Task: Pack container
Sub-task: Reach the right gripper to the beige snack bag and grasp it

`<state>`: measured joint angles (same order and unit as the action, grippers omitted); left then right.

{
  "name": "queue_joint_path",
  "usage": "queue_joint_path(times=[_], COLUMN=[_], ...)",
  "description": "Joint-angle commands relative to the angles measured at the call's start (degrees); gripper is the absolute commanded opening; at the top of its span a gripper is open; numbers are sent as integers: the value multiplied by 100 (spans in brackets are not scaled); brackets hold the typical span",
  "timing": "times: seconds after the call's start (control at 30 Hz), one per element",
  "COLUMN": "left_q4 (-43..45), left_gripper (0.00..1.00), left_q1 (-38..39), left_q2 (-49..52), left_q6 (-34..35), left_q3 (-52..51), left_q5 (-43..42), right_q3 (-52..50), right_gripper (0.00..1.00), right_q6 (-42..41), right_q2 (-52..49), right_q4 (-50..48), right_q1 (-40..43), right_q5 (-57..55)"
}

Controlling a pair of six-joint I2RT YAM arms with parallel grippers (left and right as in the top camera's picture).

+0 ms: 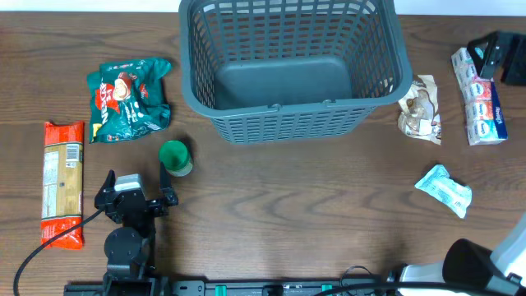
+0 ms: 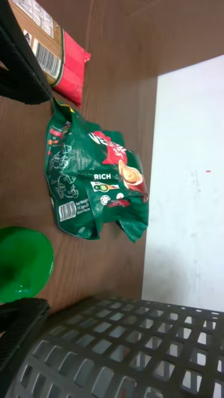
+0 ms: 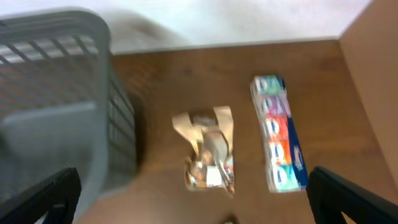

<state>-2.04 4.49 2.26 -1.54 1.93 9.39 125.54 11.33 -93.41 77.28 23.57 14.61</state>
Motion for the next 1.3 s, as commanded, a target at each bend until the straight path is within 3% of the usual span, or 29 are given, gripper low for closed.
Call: queue_joint_path(times=[0.0,0.6,0.97,1.27], left_q4=[-109,-107,-109,-107], left_gripper=[99,99,99,99], left_q1=[-35,-35,-35,-35], left_q2=[17,17,17,17], left_q6=[-37,-37,-37,-37], left_q3=[-170,-170,-170,-170], left_q5=[66,66,66,66], right_q3=[61,-251,-483,-1532], right_gripper=[99,99,99,99], right_q6=[461,619,-39,-706], right_q2=[-431,-2627,-3508,-3534], right_q4=[262,376,81,-866], right_q1=[39,-162,-256,-310], right_q5=[-431,-448,-957,-1263])
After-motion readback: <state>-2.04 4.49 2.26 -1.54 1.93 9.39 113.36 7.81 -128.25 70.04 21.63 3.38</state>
